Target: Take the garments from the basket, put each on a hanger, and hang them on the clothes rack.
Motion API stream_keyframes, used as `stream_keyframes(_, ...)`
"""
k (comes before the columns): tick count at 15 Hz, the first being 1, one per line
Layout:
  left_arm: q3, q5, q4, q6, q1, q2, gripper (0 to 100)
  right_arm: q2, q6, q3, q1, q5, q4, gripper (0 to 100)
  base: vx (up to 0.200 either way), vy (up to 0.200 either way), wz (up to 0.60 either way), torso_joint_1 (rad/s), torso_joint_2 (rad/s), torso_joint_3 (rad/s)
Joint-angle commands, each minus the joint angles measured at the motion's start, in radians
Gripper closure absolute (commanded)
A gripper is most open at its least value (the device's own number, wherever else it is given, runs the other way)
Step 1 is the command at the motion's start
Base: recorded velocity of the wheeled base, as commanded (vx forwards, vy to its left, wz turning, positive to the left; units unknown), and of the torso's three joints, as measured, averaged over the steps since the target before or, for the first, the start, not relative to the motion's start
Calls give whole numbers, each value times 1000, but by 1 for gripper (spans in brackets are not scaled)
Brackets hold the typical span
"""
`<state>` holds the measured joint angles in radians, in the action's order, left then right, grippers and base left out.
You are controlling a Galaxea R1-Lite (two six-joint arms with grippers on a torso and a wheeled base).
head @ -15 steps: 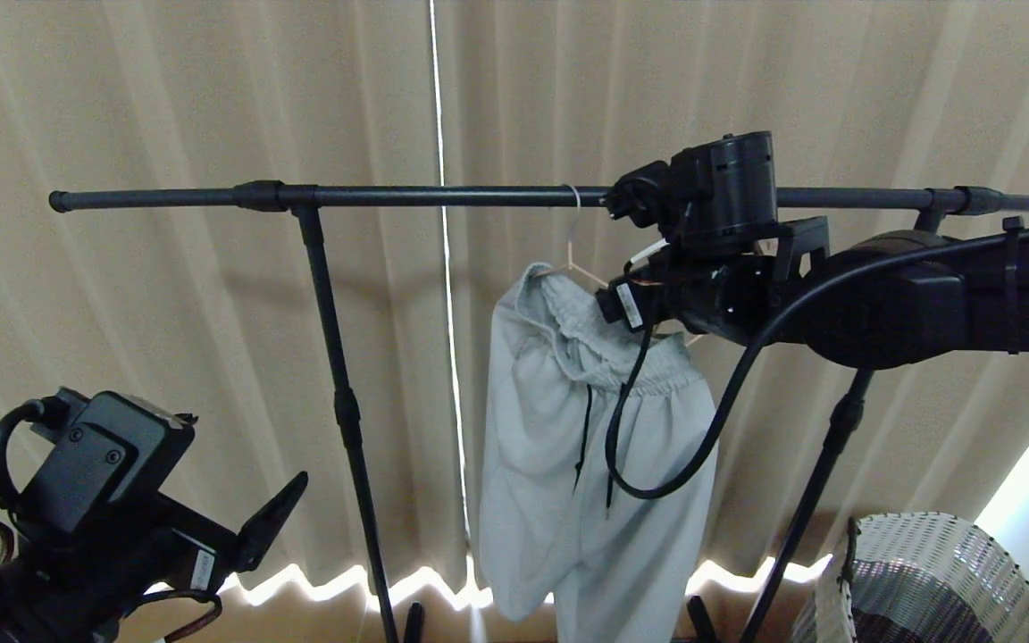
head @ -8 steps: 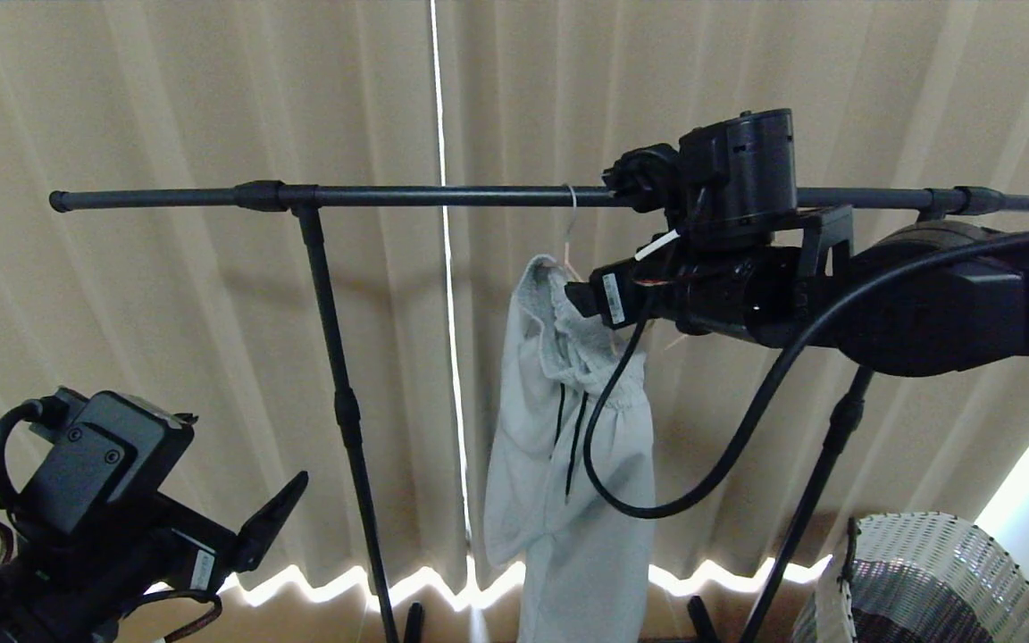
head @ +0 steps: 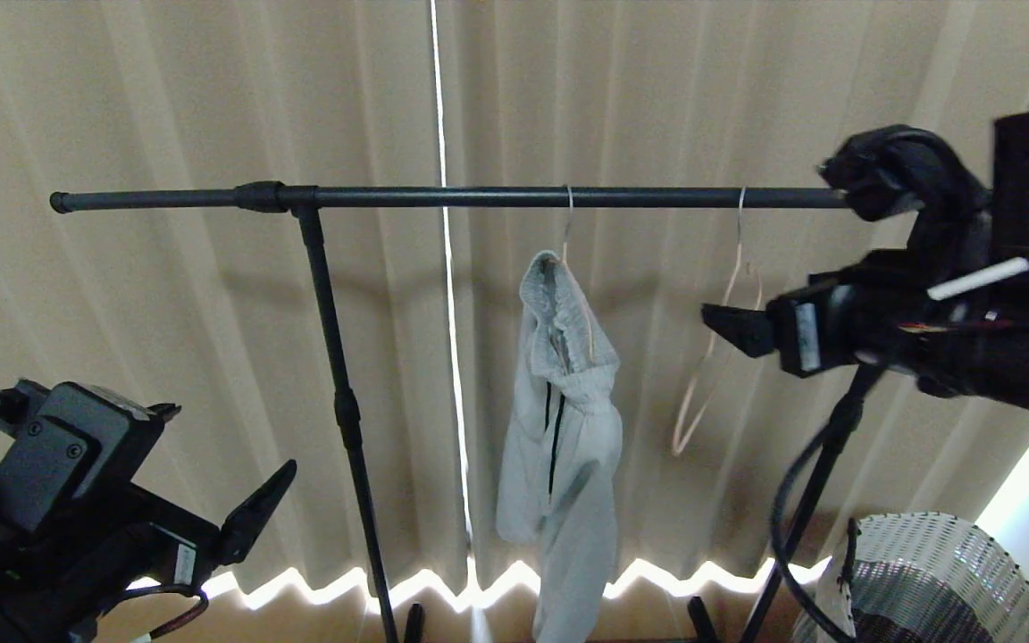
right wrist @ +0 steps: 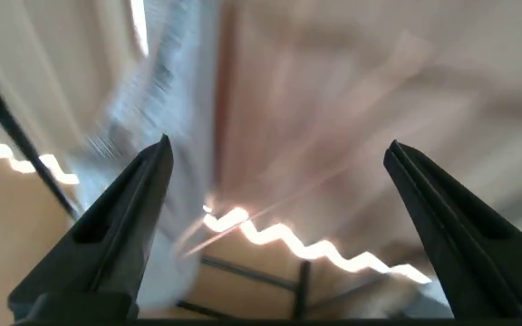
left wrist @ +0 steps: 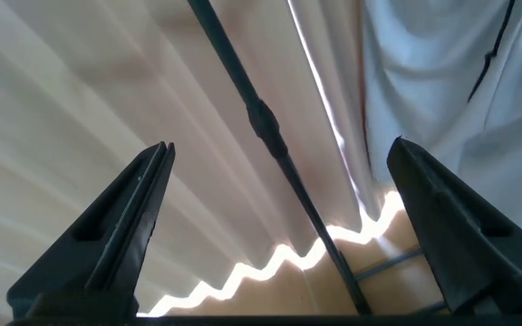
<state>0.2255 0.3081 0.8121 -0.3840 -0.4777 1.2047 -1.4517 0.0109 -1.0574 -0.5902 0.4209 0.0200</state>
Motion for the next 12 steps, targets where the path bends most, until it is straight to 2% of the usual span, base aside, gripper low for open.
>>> stream_keyframes(1,-3,0,-1,-3,2,-43,0,277,-54,246,179,1,-5,0,0,0,0,0,0,0)
stream_keyframes(3,-12,2,-2,-3,2,-48,0,336,-86,341,267,-10,0,0,0,0,0,0,0,0)
stream_keyframes(7,-32,2,-2,-4,2,-48,0,386,-86,470,282,-13,32,0,0,0,0,0,0,0)
stream_keyframes(9,-38,3,-2,-3,2,-47,0,381,-109,527,282,-13,143,0,0,0,0,0,0,0)
stream_keyframes(12,-60,6,-5,-4,11,-40,0,341,-115,617,282,-13,337,0,-200,0,0,7,5,-1)
